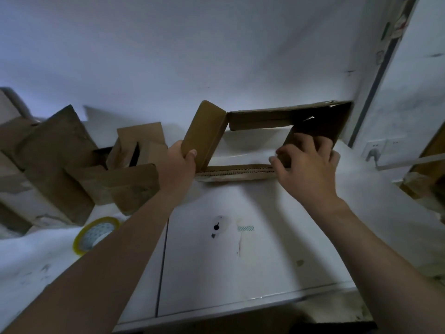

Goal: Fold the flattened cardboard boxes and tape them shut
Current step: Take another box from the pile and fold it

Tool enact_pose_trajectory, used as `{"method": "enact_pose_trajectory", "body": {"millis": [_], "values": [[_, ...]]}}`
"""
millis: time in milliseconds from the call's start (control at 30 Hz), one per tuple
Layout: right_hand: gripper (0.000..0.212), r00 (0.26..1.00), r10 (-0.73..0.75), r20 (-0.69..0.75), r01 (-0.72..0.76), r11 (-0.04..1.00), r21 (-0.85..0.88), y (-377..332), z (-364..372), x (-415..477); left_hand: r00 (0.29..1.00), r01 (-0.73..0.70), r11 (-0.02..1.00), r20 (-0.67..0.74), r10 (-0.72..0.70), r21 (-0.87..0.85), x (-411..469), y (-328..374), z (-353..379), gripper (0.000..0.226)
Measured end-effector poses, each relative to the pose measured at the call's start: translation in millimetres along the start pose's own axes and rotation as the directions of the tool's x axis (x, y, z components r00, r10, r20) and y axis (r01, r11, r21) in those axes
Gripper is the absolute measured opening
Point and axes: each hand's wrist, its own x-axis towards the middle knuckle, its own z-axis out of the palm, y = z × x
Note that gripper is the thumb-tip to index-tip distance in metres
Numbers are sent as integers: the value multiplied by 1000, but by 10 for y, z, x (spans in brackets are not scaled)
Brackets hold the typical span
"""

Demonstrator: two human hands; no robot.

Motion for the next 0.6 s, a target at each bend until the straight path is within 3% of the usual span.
{"method": "enact_pose_trajectory", "body": {"millis": [133,233,300,433,533,600], "values": [[34,1000,1,28,-1,1000,8,-51,-94,33,999,52,999,-11,-52,-6,117,-17,-126,26],[68,997,-26,69,28,999,-24,-74,-209,10,998,52,999,-36,-52,-6,114,11,-133,27],[91,993,40,112,-32,997,-70,-52,-277,-5,997,51,999,-54,-52,-14,109,46,-133,27],[101,959,197,204,-187,980,-70,67,-335,-3,995,69,996,-62,-72,-51,96,83,-143,27],[102,916,168,365,-233,962,144,123,-286,-14,995,80,992,-59,-86,-99,82,111,-155,27],[96,927,50,371,-156,952,263,94,-233,-34,996,68,991,-53,-75,-117,65,175,-176,28]]}}
